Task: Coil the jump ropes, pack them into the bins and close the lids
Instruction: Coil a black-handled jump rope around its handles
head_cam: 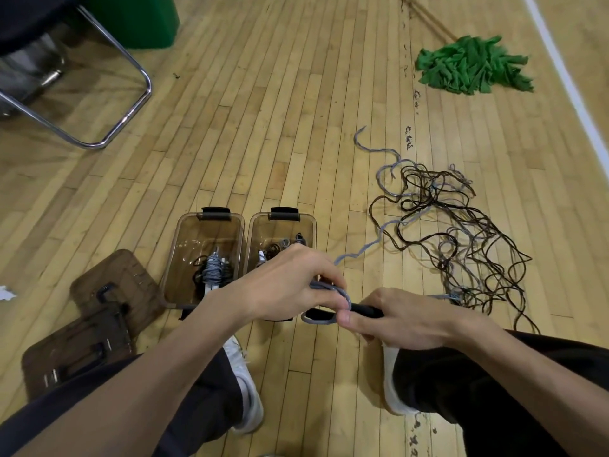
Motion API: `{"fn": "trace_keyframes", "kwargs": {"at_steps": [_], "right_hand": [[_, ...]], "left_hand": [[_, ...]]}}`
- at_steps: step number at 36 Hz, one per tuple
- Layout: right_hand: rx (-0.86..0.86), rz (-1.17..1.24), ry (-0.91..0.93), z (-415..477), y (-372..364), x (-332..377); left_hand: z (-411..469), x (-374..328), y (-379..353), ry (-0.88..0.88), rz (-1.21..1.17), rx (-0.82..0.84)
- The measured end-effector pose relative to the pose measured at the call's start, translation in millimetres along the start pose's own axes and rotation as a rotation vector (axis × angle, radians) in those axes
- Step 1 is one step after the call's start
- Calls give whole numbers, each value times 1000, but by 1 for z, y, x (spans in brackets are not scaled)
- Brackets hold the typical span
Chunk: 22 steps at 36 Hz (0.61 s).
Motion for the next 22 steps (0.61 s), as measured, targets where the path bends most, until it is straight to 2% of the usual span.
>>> {"fn": "trace_keyframes", "kwargs": {"at_steps": [5, 9, 16, 22], "right_hand": [[5, 22, 8, -4, 1, 2], [11, 97, 60, -8, 5, 7], [-5, 252, 190, -18, 14, 19], [-34, 364, 271, -23, 22, 24]], "left_hand": [[0, 0, 2, 18, -55, -13], [0, 2, 8, 85, -218, -46], [4, -8, 16, 61, -524, -96], [8, -4, 18, 92, -660, -159]]}}
Point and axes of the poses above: each hand's wrist, its own z-axis towards the middle knuckle, its own y-axis out of the back of the hand, x = y × z, the point moved 7 cm from there along z, towards the middle knuckle, and after that the axes turned 10 degrees about -y, right-handed, at the moved point
